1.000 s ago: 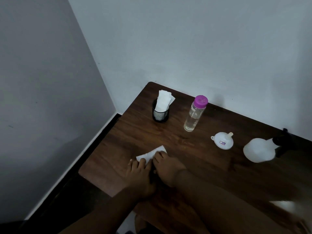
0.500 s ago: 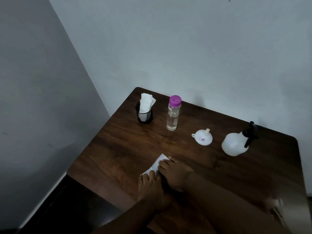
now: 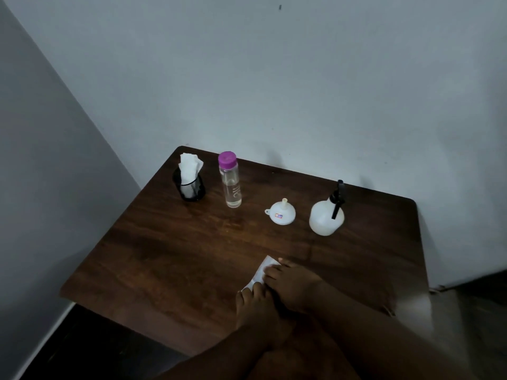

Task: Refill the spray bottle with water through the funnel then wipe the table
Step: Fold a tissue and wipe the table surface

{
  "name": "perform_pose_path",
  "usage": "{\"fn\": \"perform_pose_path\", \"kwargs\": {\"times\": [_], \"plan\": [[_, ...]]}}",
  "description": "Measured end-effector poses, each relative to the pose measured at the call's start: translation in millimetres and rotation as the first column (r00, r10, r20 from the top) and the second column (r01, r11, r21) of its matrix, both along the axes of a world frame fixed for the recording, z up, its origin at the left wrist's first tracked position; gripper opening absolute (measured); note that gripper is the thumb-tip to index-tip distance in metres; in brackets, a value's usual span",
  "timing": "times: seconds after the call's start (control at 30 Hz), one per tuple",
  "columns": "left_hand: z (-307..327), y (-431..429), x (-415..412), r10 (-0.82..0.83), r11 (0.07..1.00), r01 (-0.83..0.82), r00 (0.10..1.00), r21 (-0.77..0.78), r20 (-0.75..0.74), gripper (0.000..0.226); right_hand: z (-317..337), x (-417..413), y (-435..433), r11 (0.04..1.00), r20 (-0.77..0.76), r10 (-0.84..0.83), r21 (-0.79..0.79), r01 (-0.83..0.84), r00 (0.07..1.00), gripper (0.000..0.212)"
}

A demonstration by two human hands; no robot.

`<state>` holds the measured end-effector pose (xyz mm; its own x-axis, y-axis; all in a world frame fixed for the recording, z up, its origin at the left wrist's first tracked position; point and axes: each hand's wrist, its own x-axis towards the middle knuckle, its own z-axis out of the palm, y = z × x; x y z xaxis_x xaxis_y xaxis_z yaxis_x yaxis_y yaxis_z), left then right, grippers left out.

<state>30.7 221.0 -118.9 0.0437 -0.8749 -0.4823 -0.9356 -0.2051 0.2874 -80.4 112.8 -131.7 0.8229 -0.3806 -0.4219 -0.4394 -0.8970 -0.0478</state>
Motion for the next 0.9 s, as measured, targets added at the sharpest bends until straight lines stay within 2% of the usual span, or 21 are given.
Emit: {"fn": "perform_pose_path", "kwargs": {"times": [0.1,0.23,0.43,0.63,0.9], "plan": [[5,-1,-23,-0.047,0.999,0.047,0.999,0.025,0.008,0.116,-3,-25,1,1.0,-0.008,-0.024,0.009,0.025,1.0,0.054],[0,-5,-48,-0.078,0.996,0.078,0.997,0.04,0.0,0.103,-2,-55,5,0.998,-0.025,-0.06,0.012,0.06,0.998,0.056],[15,-9,-85,-0.159,0.986,0.159,0.987,0.044,-0.012,0.097,1,-96,10,0.988,-0.023,-0.147,0.044,0.148,0.989,0.055],[12,-11,-114,-0.235,0.97,0.235,0.972,0.062,-0.017,0.101,7,-133,18,0.979,-0.038,-0.202,0.029,0.203,0.979,0.054],[-1,-10,-138,-0.333,0.943,0.332,0.943,-0.022,-0.017,0.097,9,-171,33,0.922,-0.029,-0.375,0.091,0.376,0.926,0.051]]}}
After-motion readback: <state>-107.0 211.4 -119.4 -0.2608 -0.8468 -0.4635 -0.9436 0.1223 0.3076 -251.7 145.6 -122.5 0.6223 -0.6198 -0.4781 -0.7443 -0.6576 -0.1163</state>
